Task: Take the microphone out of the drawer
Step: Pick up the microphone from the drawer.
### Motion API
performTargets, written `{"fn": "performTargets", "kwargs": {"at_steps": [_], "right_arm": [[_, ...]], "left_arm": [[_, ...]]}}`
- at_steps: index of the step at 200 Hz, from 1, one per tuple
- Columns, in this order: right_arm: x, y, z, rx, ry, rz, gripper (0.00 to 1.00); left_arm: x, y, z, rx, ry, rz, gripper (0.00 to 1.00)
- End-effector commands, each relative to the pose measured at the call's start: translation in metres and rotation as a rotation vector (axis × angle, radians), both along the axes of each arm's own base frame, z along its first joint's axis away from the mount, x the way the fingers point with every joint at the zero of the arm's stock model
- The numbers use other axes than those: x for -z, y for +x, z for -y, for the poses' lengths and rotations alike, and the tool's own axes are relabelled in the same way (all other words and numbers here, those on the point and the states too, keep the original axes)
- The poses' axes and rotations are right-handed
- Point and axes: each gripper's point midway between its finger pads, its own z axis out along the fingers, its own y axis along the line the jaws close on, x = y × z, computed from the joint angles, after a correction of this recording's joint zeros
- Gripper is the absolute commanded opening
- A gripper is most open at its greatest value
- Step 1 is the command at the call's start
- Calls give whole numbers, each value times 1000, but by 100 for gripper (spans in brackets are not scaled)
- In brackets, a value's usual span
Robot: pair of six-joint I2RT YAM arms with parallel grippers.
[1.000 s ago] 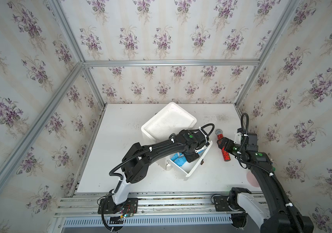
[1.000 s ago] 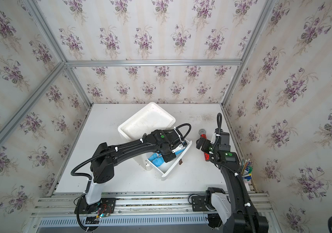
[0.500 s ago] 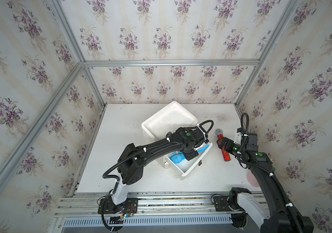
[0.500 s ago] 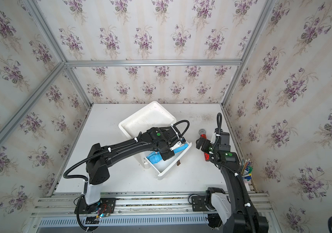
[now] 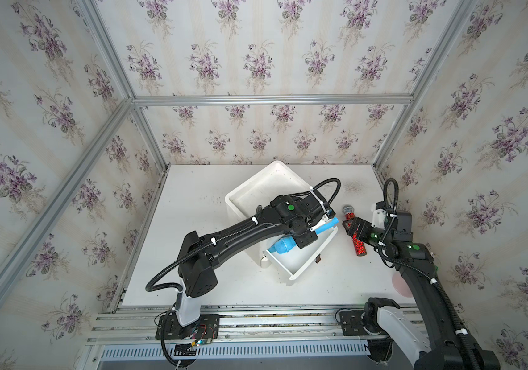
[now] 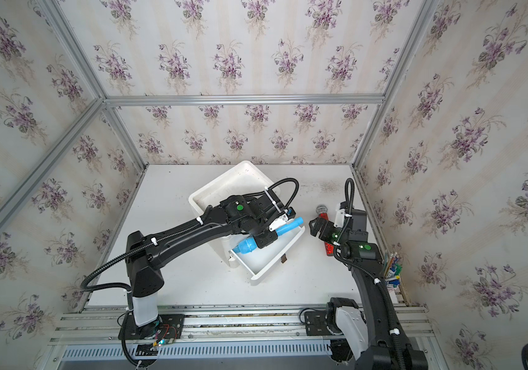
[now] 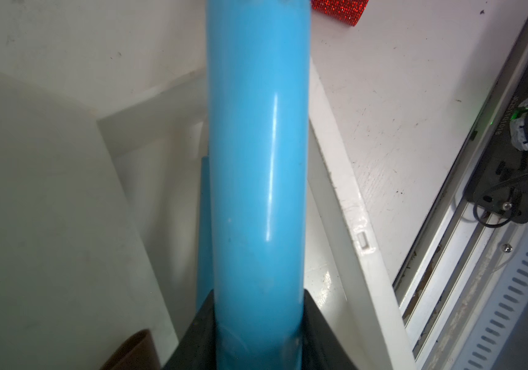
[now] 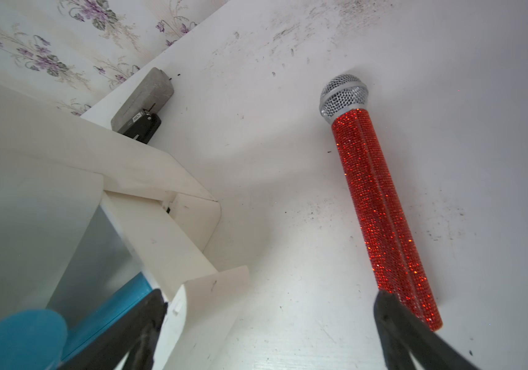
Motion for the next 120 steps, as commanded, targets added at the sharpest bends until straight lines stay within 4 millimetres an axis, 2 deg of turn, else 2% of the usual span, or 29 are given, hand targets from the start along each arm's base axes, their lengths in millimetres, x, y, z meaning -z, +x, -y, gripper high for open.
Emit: {"fn": "performTargets", "kwargs": {"at_steps": [1,24,68,99,120], "right_arm": [[-21,-1,-15,-87,37,63,100],[-29,-6,-21,-123,59,69,100],[-23,-19,-44,-243,98,23,100],[-32,-27,-80,-386,93,47,100],[-39,-32,-104,-467,74,68,100]], "left_arm": [[-23,0,-4,-25,-52,11,25],[-47,1,-9,-40,-116,18,26],[-86,2,-26,-73,-213,40,26],[-124,-1,-47,-97,-290,86,26],[-147,1,-72,-148,-324,127,27]]}}
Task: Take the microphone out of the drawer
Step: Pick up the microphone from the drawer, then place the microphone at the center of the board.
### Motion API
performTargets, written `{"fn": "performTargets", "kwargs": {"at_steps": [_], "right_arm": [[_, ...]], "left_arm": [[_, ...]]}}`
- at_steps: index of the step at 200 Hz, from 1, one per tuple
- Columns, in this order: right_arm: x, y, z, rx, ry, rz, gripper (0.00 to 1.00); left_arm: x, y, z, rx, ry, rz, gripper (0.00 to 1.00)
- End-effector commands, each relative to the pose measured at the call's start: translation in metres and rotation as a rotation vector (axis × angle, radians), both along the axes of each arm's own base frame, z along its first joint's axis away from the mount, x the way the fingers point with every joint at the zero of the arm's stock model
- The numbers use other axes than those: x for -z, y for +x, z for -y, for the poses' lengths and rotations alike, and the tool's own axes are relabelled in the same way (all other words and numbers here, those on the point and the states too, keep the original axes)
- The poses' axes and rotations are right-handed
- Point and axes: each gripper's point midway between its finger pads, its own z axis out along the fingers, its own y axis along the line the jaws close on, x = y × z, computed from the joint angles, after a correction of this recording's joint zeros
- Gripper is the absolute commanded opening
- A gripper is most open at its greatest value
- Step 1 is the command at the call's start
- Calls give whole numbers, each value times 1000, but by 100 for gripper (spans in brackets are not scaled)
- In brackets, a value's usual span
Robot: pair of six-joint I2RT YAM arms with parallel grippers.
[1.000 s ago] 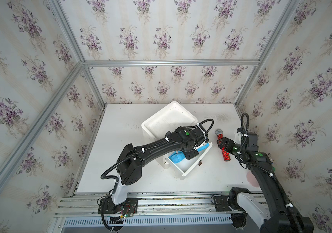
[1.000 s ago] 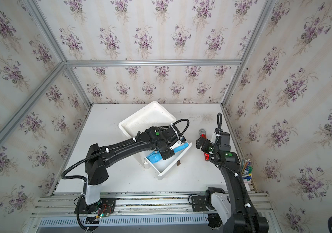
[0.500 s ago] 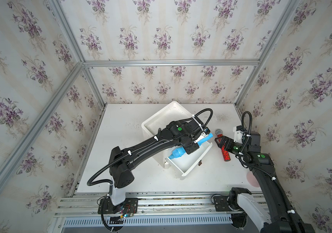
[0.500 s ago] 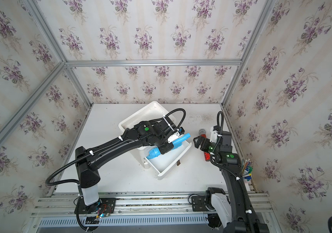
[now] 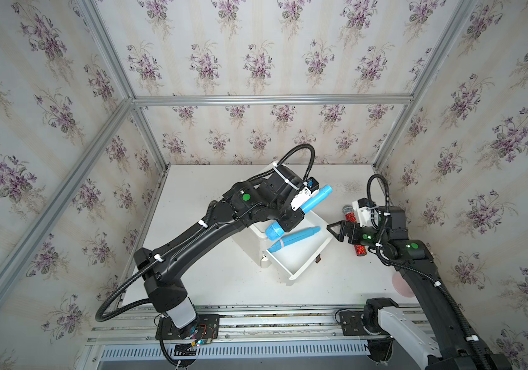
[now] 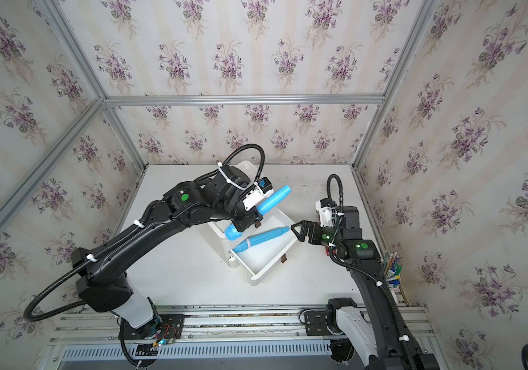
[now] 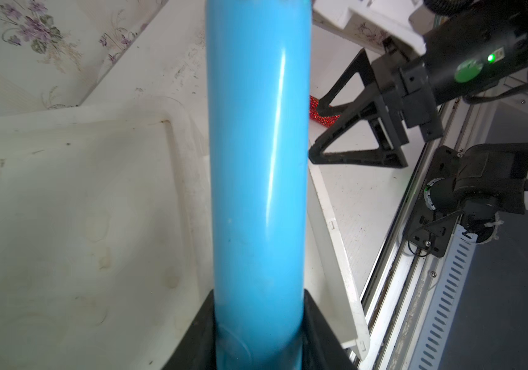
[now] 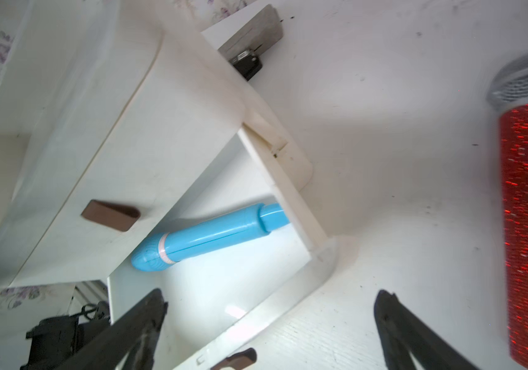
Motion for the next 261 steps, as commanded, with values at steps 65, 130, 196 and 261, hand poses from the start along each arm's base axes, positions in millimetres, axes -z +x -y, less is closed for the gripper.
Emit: {"fn": "performTargets", "kwargs": {"at_steps": [65,130,196,261], "right_arm": [[-15,-6,-48,-169,-49,58,100],[-9,-14,-51,-196,-104,80,100],[-8,-18,-56,-216,-108,77,100],[-7,-21,-56,-213,-100,88,100]], "left_arm": [[-32,27,-153,-462,-37,45,25],[0,38,-273,-842,-78,-55,25],[95,71,-304,-1021,-207,-299,24],[169,92,-308,-1070,-168,-438,22]]}}
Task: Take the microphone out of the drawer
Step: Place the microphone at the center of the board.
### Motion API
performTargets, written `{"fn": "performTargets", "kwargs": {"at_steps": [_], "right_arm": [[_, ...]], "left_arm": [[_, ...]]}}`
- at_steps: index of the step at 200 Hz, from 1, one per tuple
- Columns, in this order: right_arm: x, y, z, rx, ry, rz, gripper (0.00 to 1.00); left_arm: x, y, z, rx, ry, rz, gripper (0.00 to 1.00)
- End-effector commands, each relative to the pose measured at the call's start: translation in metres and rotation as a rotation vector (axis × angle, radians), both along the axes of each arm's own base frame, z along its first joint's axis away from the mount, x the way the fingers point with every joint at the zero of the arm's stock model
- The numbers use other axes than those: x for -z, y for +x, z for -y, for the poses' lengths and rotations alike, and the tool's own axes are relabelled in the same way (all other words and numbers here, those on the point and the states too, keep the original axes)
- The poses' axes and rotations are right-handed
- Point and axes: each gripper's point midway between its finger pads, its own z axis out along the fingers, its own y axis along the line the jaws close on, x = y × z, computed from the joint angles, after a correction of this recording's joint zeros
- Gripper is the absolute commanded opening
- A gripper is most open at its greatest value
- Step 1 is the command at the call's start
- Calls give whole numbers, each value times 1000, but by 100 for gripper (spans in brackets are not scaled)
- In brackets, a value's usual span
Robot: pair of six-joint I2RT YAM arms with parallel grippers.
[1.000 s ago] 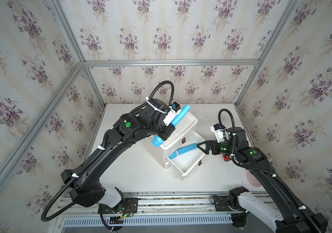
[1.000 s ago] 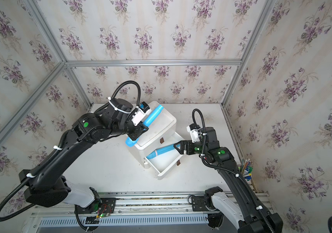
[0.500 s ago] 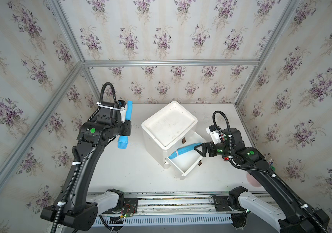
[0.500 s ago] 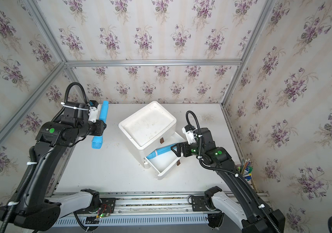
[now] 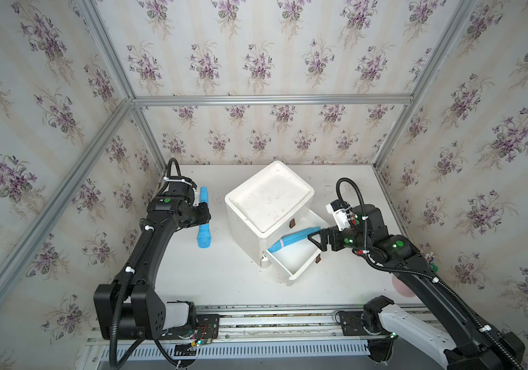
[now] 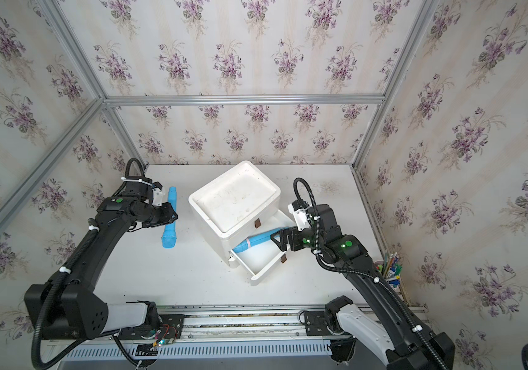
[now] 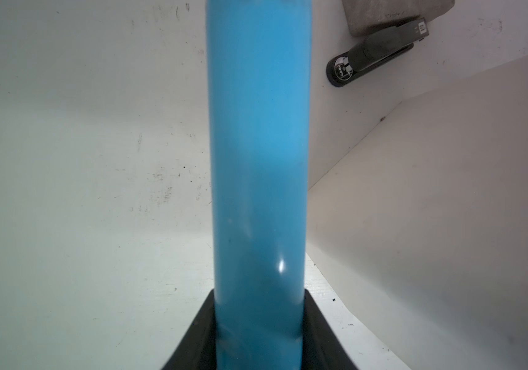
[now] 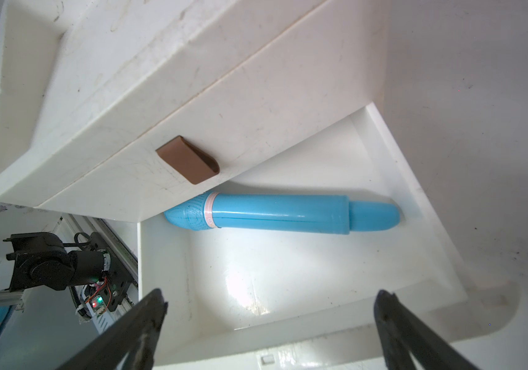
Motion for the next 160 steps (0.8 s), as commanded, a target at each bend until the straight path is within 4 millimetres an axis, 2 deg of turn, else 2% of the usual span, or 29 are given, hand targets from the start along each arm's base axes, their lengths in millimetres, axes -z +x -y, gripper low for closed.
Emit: {"fn": "performTargets", "kwargs": {"at_steps": [1,30,55,77,117,160], "right_arm": [[-1,1,0,4,4,16,100],[0,1,1,17,12,17,100],[-2,2,0,14,20,23,100],[-2,4,-1,13,16,30,100],[-1,5,-1,5,6,31,100],[-1,8,-3,-3,-5,36,100]], "left_arm": [[6,18,-1,-23,-12,26,22],[35,29,-5,-55,-20,-30,20],[67,36,-22,-136,35,-97,20],[91,42,-25,-186,40,-132,20],[120,36,-35,-288,69,-146,20],[145,26,-40,-322,119,-197,29]]}}
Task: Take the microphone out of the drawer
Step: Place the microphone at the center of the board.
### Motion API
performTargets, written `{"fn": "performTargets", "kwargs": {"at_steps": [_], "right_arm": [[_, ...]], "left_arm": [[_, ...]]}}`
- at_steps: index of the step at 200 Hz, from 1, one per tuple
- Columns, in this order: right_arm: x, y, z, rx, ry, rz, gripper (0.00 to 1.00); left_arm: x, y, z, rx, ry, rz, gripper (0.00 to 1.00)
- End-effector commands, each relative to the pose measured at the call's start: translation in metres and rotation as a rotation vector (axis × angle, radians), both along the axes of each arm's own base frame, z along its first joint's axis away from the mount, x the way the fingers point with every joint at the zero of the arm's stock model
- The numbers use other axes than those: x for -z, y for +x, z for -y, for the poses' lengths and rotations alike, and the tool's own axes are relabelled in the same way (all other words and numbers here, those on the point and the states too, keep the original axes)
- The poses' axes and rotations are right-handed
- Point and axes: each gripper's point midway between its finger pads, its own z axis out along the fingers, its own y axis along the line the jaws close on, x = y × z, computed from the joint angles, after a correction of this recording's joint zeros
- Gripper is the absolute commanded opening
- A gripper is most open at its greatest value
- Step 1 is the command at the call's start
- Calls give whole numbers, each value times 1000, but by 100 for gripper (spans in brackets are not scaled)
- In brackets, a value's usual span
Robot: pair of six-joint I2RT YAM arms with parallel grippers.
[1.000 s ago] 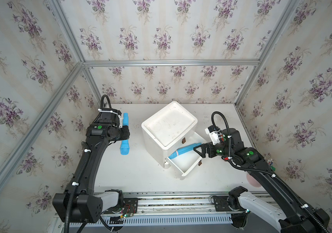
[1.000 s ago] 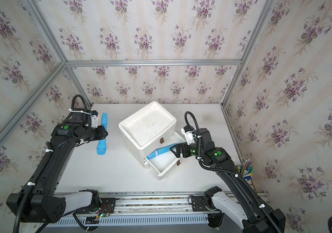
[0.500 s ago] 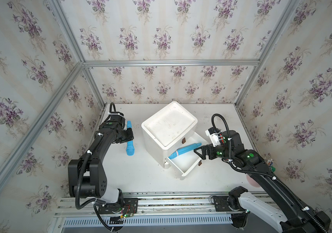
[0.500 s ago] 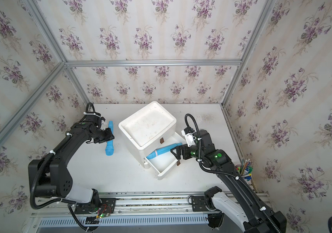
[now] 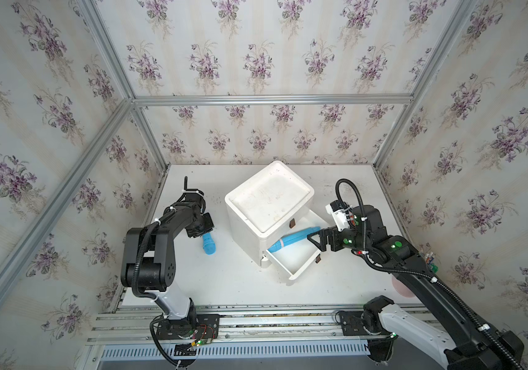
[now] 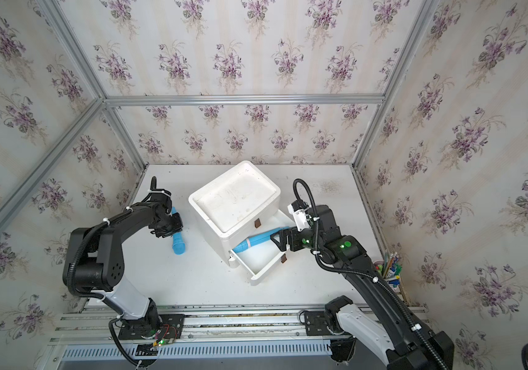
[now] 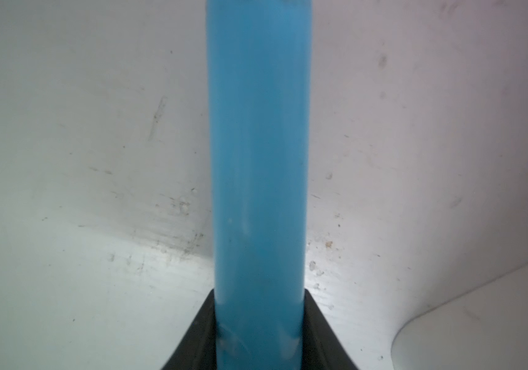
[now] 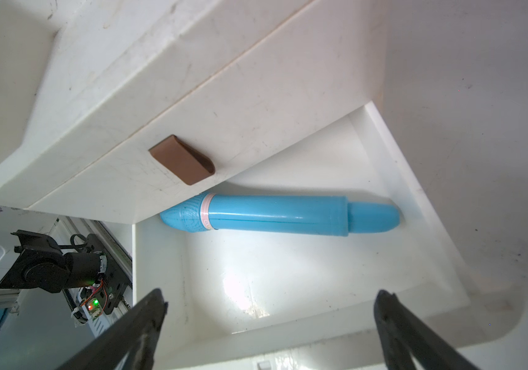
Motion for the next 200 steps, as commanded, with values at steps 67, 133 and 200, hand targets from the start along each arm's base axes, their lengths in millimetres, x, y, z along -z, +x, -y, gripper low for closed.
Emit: {"fn": "performTargets", "kwargs": {"at_steps": [67,133,200], "right_arm": [[-2,5,-1,-2,-9,24,100],[-3,5,-1,-2,-7,30,100],[-1,7,0,2,-12,27,100]], "left_arm": [[17,-2,-6,-83,30,-4,67],[-3,4,-5,-80,23,48,81],[-86,19,5,-20,-12,230,99]]}}
